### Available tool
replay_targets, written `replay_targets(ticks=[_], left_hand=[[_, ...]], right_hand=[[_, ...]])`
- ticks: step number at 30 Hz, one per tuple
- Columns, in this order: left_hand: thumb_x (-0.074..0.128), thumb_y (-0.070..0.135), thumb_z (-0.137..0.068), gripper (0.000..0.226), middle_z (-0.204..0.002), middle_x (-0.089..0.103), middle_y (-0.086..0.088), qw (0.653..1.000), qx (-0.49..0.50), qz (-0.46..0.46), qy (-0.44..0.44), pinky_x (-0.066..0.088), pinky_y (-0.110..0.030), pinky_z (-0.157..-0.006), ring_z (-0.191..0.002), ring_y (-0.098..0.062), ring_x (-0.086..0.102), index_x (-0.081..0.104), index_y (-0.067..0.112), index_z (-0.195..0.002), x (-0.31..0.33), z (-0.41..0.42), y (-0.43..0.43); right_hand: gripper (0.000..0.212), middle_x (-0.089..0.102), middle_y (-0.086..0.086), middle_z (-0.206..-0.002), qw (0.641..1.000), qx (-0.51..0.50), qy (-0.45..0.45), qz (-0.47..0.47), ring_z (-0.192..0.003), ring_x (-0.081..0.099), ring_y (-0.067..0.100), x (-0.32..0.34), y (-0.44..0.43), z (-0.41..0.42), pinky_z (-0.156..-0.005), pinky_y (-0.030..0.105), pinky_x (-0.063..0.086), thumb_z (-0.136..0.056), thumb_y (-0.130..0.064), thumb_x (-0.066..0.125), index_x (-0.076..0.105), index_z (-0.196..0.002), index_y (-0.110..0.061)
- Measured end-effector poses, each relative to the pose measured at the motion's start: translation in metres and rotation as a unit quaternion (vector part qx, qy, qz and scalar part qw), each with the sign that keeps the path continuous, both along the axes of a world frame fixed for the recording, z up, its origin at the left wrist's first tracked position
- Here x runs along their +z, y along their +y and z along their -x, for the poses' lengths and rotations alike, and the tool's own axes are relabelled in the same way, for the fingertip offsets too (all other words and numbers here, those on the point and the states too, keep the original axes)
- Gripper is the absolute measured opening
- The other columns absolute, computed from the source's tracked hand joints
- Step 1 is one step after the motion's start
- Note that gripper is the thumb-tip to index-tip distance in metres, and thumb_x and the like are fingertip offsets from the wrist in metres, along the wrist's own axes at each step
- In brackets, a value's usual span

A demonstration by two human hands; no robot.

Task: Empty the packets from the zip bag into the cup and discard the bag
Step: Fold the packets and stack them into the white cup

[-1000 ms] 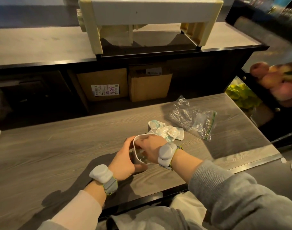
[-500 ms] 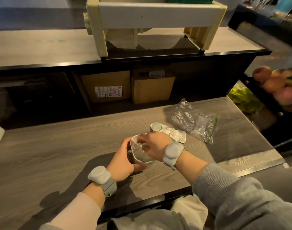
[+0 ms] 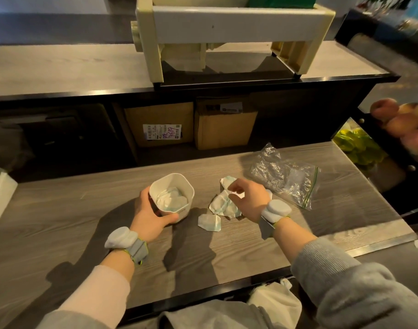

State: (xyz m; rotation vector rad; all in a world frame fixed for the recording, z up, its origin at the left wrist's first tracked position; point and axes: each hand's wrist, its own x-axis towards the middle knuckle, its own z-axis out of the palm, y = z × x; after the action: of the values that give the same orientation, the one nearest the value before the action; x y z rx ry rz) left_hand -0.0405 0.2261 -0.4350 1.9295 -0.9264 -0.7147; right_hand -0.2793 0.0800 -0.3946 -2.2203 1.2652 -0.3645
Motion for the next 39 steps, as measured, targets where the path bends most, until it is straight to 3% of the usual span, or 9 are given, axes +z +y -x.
replay_targets(ticks=[6,10,16,21,25,29,31,35,39], left_hand=[[0.091,0.014,-0.051,0.106,-0.136,0.046,-0.005,1.0,0.019,-0.013,0.009,0.042,-0.039,-0.102,-0.125,-0.023,0.045,0.033,0.018,-0.14,-0.012,-0.013,-0.007],[0.089,0.01,-0.054,0.103,-0.137,0.046,0.001,0.999,0.024,-0.001,0.048,0.042,-0.02,-0.086,-0.117,-0.012,0.046,0.033,0.026,-0.14,-0.014,-0.007,-0.006],[0.086,0.007,-0.062,0.105,-0.141,0.041,-0.003,0.988,0.083,-0.043,0.119,0.043,-0.041,-0.103,-0.124,-0.023,0.048,0.021,0.02,-0.143,-0.025,0.015,0.001],[0.075,0.004,-0.072,0.047,-0.1,0.047,-0.007,0.985,0.079,-0.152,0.005,0.041,-0.033,-0.076,-0.1,-0.03,0.053,0.035,0.014,-0.094,-0.042,0.045,0.011],[0.068,-0.001,-0.074,0.034,-0.076,0.043,0.003,0.993,-0.033,-0.115,-0.008,0.034,-0.026,-0.061,-0.072,-0.019,0.042,0.042,0.02,-0.079,-0.045,0.066,0.015],[0.068,0.003,-0.075,0.028,-0.093,0.054,0.001,0.988,-0.133,-0.058,-0.058,0.036,-0.011,-0.066,-0.073,-0.007,0.046,0.055,0.02,-0.093,-0.039,0.076,0.01],[0.068,0.008,-0.077,0.032,-0.105,0.055,0.004,0.981,-0.165,-0.058,-0.087,0.041,-0.016,-0.078,-0.087,-0.01,0.052,0.057,0.022,-0.104,-0.036,0.078,0.005],[0.061,0.011,-0.081,0.05,-0.131,0.049,0.003,0.959,-0.211,-0.105,-0.158,0.034,-0.028,-0.104,-0.123,-0.021,0.042,0.05,0.023,-0.128,-0.035,0.083,-0.006],[0.054,0.006,-0.082,0.064,-0.144,0.04,0.003,0.95,-0.21,-0.161,-0.167,0.028,-0.031,-0.109,-0.131,-0.024,0.033,0.037,0.026,-0.141,-0.037,0.086,-0.01]], right_hand=[[0.047,0.034,0.005,-0.153,0.983,0.064,0.166,-0.048,-0.135,0.038,0.033,-0.038,-0.005,0.004,-0.11,0.038,0.034,-0.092,-0.013,0.048,0.045,-0.139,-0.02],[0.068,0.011,-0.006,-0.162,0.961,0.111,0.241,-0.077,-0.141,0.023,0.036,-0.053,0.0,0.009,-0.116,0.043,0.026,-0.088,-0.01,0.045,0.027,-0.148,-0.034],[0.076,0.012,-0.016,-0.16,0.952,0.143,0.267,-0.052,-0.137,0.02,0.029,-0.064,0.016,0.021,-0.109,0.045,0.035,-0.081,-0.009,0.044,0.023,-0.146,-0.044],[0.077,0.019,-0.016,-0.158,0.956,0.147,0.252,-0.042,-0.129,0.027,0.028,-0.07,0.027,0.03,-0.106,0.041,0.038,-0.079,-0.003,0.044,0.029,-0.143,-0.044],[0.067,0.039,-0.016,-0.149,0.962,0.152,0.225,-0.033,-0.115,0.038,0.024,-0.07,0.036,0.038,-0.1,0.036,0.041,-0.082,-0.004,0.05,0.046,-0.137,-0.041],[0.046,0.063,-0.009,-0.125,0.97,0.135,0.202,0.001,-0.111,0.045,0.022,-0.064,0.039,0.038,-0.093,0.035,0.045,-0.085,-0.005,0.047,0.065,-0.118,-0.031],[0.041,0.065,-0.004,-0.118,0.98,0.11,0.164,0.01,-0.109,0.049,0.023,-0.061,0.041,0.034,-0.089,0.037,0.047,-0.085,-0.004,0.044,0.067,-0.113,-0.025],[0.039,0.058,-0.004,-0.127,0.983,0.11,0.146,0.01,-0.114,0.048,0.025,-0.057,0.047,0.02,-0.092,0.037,0.044,-0.09,-0.015,0.045,0.057,-0.125,-0.024],[0.049,0.049,-0.01,-0.14,0.973,0.108,0.203,0.02,-0.129,0.036,0.024,-0.058,0.053,0.003,-0.098,0.044,0.031,-0.092,-0.027,0.045,0.036,-0.14,-0.034]])
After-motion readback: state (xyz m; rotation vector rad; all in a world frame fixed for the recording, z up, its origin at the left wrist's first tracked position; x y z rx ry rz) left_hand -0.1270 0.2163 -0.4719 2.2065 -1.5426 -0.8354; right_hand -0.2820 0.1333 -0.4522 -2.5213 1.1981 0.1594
